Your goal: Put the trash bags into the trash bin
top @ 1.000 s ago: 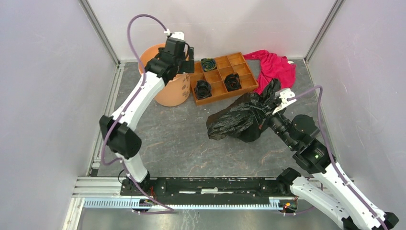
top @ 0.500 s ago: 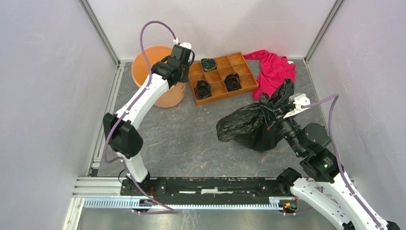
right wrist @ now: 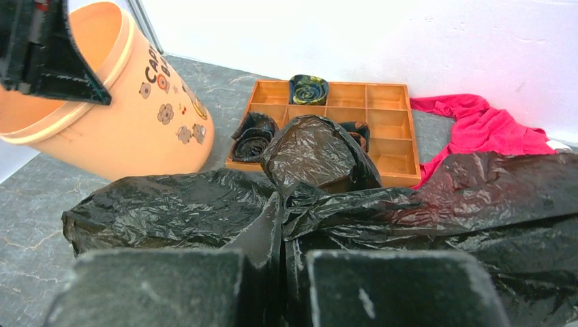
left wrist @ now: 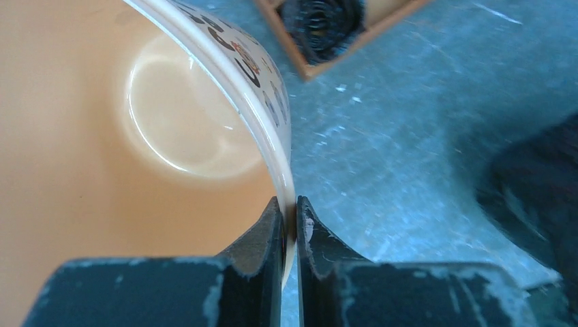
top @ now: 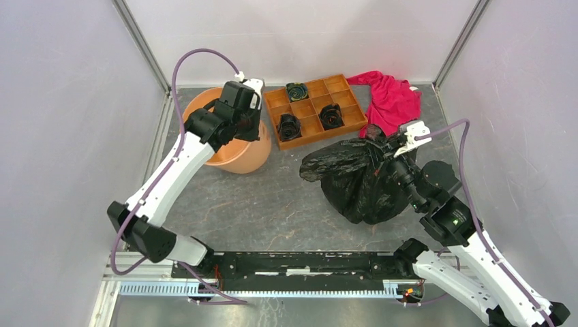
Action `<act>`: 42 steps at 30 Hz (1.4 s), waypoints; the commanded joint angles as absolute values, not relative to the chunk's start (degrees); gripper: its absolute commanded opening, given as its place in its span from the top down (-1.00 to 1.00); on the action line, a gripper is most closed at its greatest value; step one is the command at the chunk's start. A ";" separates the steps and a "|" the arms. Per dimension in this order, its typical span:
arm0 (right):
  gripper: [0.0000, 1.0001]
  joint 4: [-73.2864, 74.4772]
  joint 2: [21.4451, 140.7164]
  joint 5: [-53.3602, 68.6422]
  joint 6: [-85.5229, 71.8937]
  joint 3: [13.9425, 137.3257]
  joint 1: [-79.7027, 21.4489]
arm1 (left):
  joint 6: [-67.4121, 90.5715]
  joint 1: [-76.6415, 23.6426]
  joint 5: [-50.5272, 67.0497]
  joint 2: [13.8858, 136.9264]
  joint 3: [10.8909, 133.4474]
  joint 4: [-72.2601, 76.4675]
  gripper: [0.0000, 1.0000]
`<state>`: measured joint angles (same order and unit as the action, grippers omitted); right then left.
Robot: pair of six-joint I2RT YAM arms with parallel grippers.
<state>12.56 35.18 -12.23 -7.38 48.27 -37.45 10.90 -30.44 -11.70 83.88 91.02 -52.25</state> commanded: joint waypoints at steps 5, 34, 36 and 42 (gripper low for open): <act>0.99 9.22 36.39 -17.30 -5.41 54.91 -37.53 | 14.50 -41.50 -0.47 81.29 92.25 -50.45 0.96; 0.96 16.98 35.68 -26.26 1.01 71.26 -37.46 | 13.86 -57.74 9.08 87.65 96.79 -47.09 0.52; 0.96 17.26 36.04 -25.41 1.03 72.24 -37.53 | 13.72 -57.74 7.69 87.93 96.95 -47.25 0.33; 0.96 18.94 40.46 -20.82 4.00 78.11 -37.47 | 13.52 -57.74 8.02 85.41 97.70 -45.01 -0.53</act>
<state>18.96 37.15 -24.64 0.84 73.10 -37.45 13.61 -57.41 7.22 89.52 95.24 -48.01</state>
